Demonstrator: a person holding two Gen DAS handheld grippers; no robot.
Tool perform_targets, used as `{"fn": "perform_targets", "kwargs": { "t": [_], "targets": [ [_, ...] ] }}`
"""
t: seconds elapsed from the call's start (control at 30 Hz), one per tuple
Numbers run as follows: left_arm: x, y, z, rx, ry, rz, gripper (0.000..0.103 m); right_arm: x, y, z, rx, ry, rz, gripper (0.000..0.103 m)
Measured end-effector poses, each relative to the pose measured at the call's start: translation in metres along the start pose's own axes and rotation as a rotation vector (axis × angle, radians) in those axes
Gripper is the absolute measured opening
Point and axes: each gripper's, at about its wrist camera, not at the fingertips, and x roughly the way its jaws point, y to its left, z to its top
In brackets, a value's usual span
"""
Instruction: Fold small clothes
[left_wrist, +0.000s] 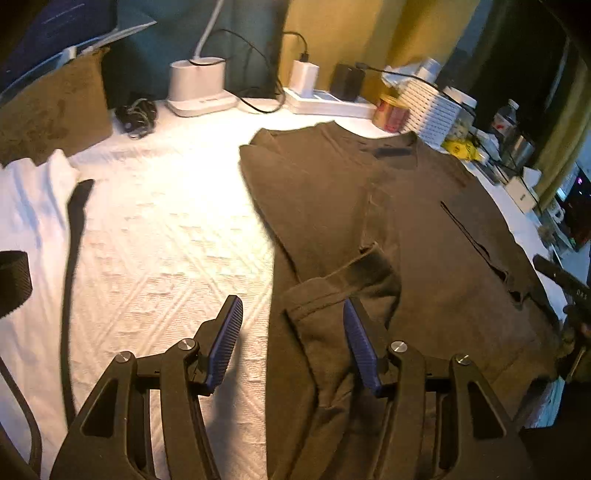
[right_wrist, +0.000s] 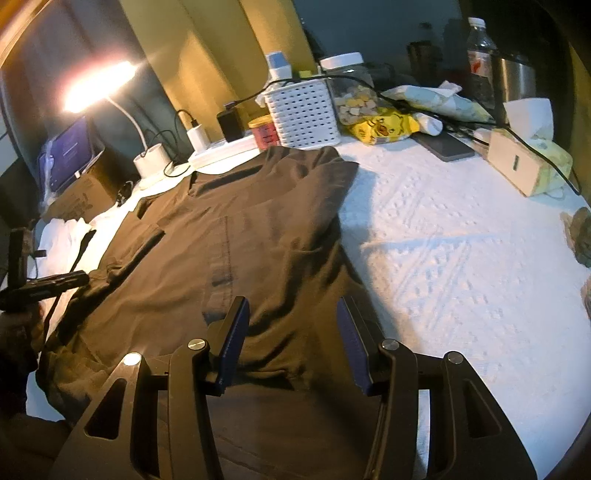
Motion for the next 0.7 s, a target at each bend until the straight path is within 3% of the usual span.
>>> {"fn": "perform_targets", "kwargs": {
  "t": [0.03, 0.13, 0.2, 0.33, 0.5, 0.57, 0.67, 0.7],
  "targets": [
    [0.001, -0.002, -0.001, 0.011, 0.001, -0.016, 0.036, -0.001, 0.001, 0.000, -0.003, -0.002, 0.001, 0.052],
    [0.000, -0.011, -0.004, 0.054, -0.001, -0.022, 0.022, -0.003, 0.002, -0.001, -0.002, -0.004, -0.002, 0.052],
    [-0.003, -0.018, -0.004, 0.075, -0.016, -0.026, 0.006, -0.005, 0.002, -0.002, 0.001, -0.004, -0.005, 0.052],
    [-0.010, -0.033, -0.006, 0.136, -0.038, -0.021, 0.005, -0.009, 0.002, -0.005, 0.003, -0.009, -0.007, 0.052],
    [-0.019, -0.062, -0.014, 0.211, -0.034, -0.128, 0.005, -0.011, 0.000, -0.008, 0.005, -0.014, -0.004, 0.052],
    [-0.015, -0.074, -0.019, 0.254, 0.004, -0.155, 0.005, -0.011, -0.001, -0.009, 0.007, -0.015, -0.003, 0.052],
    [-0.007, -0.082, -0.022, 0.288, 0.053, -0.096, 0.007, -0.012, -0.003, -0.010, 0.011, -0.016, -0.002, 0.052],
    [-0.009, -0.085, -0.021, 0.298, 0.054, -0.102, 0.011, -0.012, -0.005, -0.010, 0.014, -0.016, -0.002, 0.052]
  ]
}}
